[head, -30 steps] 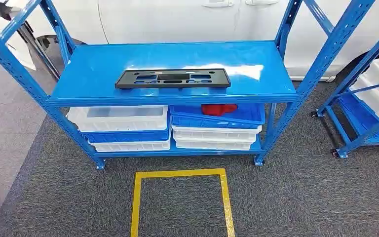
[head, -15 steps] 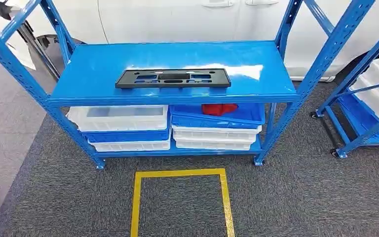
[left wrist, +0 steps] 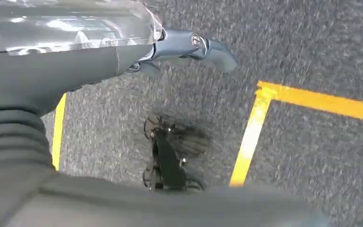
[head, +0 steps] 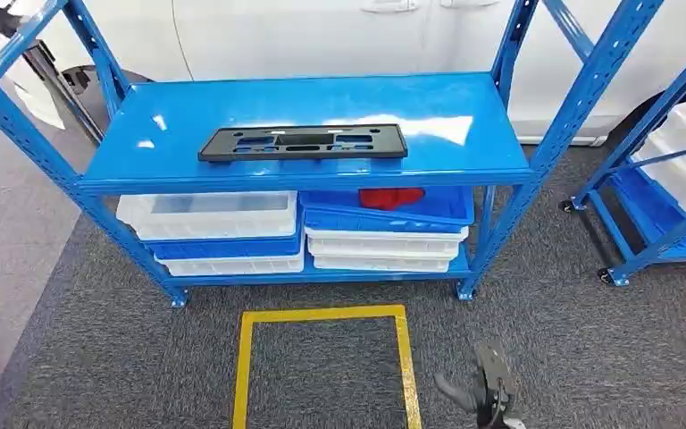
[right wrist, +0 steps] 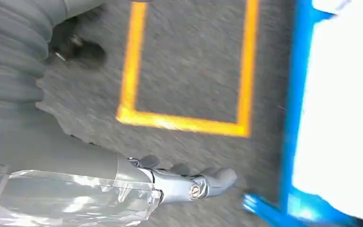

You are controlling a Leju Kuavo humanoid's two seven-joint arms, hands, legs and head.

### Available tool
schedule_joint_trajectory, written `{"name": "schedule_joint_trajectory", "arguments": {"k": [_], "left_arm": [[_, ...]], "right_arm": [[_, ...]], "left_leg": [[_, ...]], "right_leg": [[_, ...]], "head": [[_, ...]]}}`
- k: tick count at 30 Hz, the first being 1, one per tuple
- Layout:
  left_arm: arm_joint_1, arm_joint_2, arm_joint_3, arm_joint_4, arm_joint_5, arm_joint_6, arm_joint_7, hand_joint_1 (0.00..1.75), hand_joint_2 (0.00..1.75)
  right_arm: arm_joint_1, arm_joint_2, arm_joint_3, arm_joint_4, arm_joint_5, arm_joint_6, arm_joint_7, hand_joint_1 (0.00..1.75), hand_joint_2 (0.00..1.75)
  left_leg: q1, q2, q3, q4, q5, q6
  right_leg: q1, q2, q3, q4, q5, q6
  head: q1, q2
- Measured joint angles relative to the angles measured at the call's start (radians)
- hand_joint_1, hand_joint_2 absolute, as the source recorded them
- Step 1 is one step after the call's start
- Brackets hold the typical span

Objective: Take the parts from the cabinet and place them on the table.

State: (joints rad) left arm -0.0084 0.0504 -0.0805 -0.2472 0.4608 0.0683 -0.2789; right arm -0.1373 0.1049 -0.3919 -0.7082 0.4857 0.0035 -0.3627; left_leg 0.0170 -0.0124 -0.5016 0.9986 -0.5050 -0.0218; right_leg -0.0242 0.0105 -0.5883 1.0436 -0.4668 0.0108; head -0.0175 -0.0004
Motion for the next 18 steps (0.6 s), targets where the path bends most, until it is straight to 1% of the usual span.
{"name": "schedule_joint_trajectory", "arguments": {"k": [2,3,4,5,6,7,8,9,11,12,13,14,15,16,17,18], "left_arm": [[0.001,0.0,-0.002,0.002,0.007,0.0,-0.003,0.0,0.0],[-0.001,0.0,-0.003,0.003,0.008,0.0,-0.005,0.0,0.0],[-0.005,0.0,-0.005,0.005,0.009,0.0,-0.006,0.0,0.0],[-0.009,0.0,-0.006,0.006,0.01,0.0,-0.008,0.0,0.0],[-0.01,0.0,-0.007,0.007,0.012,0.0,-0.01,0.0,0.0],[-0.011,-0.001,-0.008,0.008,0.016,0.0,-0.014,0.0,0.0],[-0.01,-0.002,-0.008,0.01,0.019,0.0,-0.015,0.0,0.0],[-0.01,-0.003,-0.009,0.011,0.02,0.0,-0.016,0.0,0.0],[-0.012,-0.003,-0.011,0.012,0.027,0.002,-0.021,0.0,0.0],[-0.014,-0.002,-0.012,0.014,0.027,0.002,-0.024,0.0,0.0],[-0.015,-0.002,-0.012,0.017,0.029,0.003,-0.025,0.0,0.0],[-0.018,-0.002,-0.014,0.017,0.03,0.003,-0.027,0.0,0.0],[-0.019,-0.002,-0.014,0.018,0.031,0.003,-0.031,0.0,0.0],[-0.018,-0.002,-0.015,0.019,0.035,0.003,-0.032,0.0,0.0],[-0.019,-0.003,-0.015,0.019,0.037,0.003,-0.033,0.0,0.0],[-0.02,-0.006,-0.016,0.019,0.039,0.003,-0.035,0.0,0.0]], "right_arm": [[-0.008,0.0,0.03,-0.074,-0.012,-0.021,-0.018,0.0,1.75],[-0.02,0.0,0.051,-0.11,-0.018,-0.032,-0.032,0.0,1.75],[-0.033,-0.001,0.073,-0.147,-0.022,-0.047,-0.044,0.0,1.75],[-0.043,-0.002,0.092,-0.179,-0.025,-0.06,-0.053,0.0,1.75],[-0.052,-0.002,0.112,-0.209,-0.025,-0.072,-0.061,0.0,1.75],[-0.06,-0.003,0.134,-0.239,-0.026,-0.086,-0.069,0.0,1.75],[-0.067,-0.003,0.155,-0.266,-0.026,-0.101,-0.076,0.0,1.75],[-0.076,-0.003,0.179,-0.292,-0.026,-0.116,-0.084,0.0,1.75],[-0.098,-0.003,0.229,-0.347,-0.024,-0.151,-0.099,0.0,1.75],[-0.111,-0.003,0.258,-0.371,-0.018,-0.17,-0.107,0.0,1.75],[-0.123,-0.003,0.283,-0.386,-0.013,-0.186,-0.113,0.0,1.75],[-0.13,-0.003,0.312,-0.405,-0.004,-0.205,-0.115,0.0,1.75],[-0.138,-0.003,0.339,-0.42,0.005,-0.221,-0.119,0.0,1.75],[-0.148,-0.002,0.374,-0.437,0.018,-0.237,-0.124,0.0,1.75],[-0.159,-0.002,0.407,-0.453,0.029,-0.256,-0.127,0.0,1.75],[-0.173,-0.002,0.437,-0.463,0.043,-0.277,-0.129,0.0,1.75]], "left_leg": [[0.005,0.001,0.0,0.009,-0.009,-0.01],[0.005,0.005,-0.014,0.044,-0.031,-0.011],[0.004,0.006,-0.05,0.115,-0.068,-0.013],[0.004,0.006,-0.097,0.203,-0.105,-0.014],[0.004,0.006,-0.139,0.279,-0.13,-0.014],[0.004,0.006,-0.172,0.33,-0.133,-0.011],[0.004,0.006,-0.178,0.327,-0.113,-0.007],[0.002,0.006,-0.164,0.282,-0.072,0.0],[-0.006,0.006,-0.098,0.114,0.031,0.019],[-0.015,0.007,-0.075,0.047,0.048,0.032],[-0.018,0.008,-0.069,0.027,0.044,0.033],[-0.02,0.007,-0.072,0.028,0.045,0.03],[-0.022,0.006,-0.073,0.027,0.045,0.031],[-0.023,0.005,-0.073,0.023,0.048,0.034],[-0.008,0.006,-0.064,0.003,0.059,0.038],[-0.011,0.007,-0.06,-0.004,0.063,0.04]], "right_leg": [[-0.002,-0.001,0.0,-0.005,0.004,-0.018],[-0.002,-0.001,0.0,-0.005,0.003,-0.023],[0.0,-0.001,0.0,-0.005,0.003,-0.026],[0.003,-0.001,-0.001,-0.005,0.003,-0.028],[0.006,-0.003,0.0,-0.005,0.001,-0.03],[0.01,-0.005,0.001,-0.005,0.0,-0.032],[0.013,-0.005,0.003,-0.005,-0.001,-0.034],[0.015,-0.005,0.006,-0.005,-0.002,-0.035],[0.018,-0.005,0.013,-0.005,-0.004,-0.035],[0.017,-0.005,0.012,-0.005,-0.004,-0.034],[0.024,-0.004,0.008,-0.003,-0.004,-0.028],[0.02,-0.005,0.005,-0.006,-0.001,-0.022],[0.018,-0.005,0.005,-0.008,0.0,-0.017],[0.017,-0.006,0.007,-0.013,0.003,-0.011],[0.021,-0.007,0.006,-0.01,-0.002,-0.004],[0.019,-0.008,0.001,0.009,-0.018,0.0]], "head": [[0.0,0.0],[0.0,0.0],[0.0,0.0],[0.0,0.0],[0.0,0.0],[0.0,0.0],[0.0,0.0],[0.0,0.0],[0.0,0.0],[0.0,0.0],[0.0,0.0],[0.0,0.0],[0.0,0.0],[0.0,0.0],[0.0,0.0],[0.0,0.0]]}}
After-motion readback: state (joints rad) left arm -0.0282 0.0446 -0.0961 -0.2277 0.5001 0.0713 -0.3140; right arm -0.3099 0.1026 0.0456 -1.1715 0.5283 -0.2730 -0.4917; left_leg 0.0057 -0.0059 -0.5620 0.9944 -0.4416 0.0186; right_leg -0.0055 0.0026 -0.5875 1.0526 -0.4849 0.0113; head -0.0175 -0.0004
